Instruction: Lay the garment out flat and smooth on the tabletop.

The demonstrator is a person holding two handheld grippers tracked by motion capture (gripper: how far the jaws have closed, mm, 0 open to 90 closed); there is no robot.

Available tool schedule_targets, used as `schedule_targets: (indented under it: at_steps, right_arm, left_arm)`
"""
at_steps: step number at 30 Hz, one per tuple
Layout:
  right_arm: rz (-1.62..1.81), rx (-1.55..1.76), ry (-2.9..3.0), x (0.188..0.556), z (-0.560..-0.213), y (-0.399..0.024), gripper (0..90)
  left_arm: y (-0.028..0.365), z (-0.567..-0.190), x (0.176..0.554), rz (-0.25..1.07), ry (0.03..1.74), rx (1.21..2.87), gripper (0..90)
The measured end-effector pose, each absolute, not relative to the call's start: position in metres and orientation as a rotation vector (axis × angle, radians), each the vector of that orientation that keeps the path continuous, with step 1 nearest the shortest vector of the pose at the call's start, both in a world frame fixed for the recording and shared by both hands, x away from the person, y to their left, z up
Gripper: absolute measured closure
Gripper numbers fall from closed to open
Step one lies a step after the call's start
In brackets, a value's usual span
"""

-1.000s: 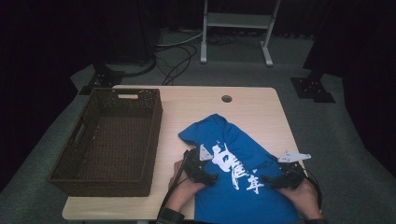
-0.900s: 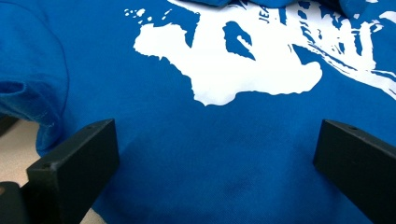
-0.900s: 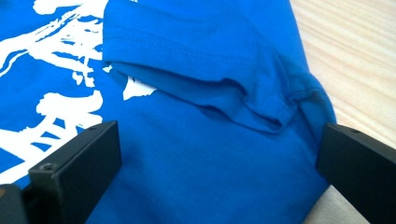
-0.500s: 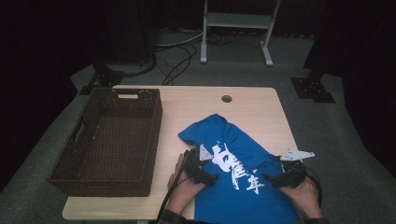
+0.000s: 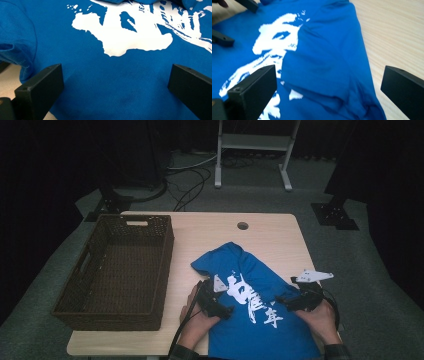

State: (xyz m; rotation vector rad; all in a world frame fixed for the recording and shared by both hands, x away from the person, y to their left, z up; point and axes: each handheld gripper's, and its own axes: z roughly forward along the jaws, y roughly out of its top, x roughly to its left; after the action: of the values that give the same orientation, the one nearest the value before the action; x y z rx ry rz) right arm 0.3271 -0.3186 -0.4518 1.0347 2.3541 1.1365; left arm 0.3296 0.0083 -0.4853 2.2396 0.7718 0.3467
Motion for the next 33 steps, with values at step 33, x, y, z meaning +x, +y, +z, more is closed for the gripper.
schedule_targets:
  at_steps: [33]
  right_arm:
    - [1.201, 0.934, 2.435, 0.363, -0.446, -0.275, 5.7]
  left_arm:
    - [0.008, -0.485, 0.329, 0.353, 0.767, 2.238, 0.8]
